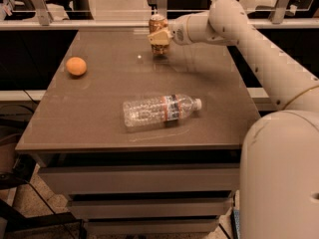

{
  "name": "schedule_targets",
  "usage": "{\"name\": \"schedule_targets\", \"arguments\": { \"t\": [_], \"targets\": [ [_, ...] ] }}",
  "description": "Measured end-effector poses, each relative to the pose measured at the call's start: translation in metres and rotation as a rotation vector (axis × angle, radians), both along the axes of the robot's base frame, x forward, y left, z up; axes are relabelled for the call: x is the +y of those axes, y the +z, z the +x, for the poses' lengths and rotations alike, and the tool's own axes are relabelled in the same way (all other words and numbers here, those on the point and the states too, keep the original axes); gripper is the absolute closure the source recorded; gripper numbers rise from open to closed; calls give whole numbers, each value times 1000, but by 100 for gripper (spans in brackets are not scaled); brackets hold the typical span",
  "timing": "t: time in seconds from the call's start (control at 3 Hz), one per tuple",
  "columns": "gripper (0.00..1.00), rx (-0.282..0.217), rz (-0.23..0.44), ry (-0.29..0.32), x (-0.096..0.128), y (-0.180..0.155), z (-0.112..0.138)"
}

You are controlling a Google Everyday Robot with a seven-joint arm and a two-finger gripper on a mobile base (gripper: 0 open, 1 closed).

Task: Move orange can near water bottle

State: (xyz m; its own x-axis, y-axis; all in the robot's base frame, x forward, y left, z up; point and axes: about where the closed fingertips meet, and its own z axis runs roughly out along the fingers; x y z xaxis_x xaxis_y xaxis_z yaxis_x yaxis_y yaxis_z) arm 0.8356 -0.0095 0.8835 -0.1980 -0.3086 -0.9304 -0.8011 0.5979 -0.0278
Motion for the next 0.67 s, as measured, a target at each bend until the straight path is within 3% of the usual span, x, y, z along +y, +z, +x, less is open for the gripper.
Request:
{"name": "schedule_targets", "arguments": {
  "t": [0.67],
  "targets": [
    [100, 79, 90, 83, -39, 11, -118]
  ]
}}
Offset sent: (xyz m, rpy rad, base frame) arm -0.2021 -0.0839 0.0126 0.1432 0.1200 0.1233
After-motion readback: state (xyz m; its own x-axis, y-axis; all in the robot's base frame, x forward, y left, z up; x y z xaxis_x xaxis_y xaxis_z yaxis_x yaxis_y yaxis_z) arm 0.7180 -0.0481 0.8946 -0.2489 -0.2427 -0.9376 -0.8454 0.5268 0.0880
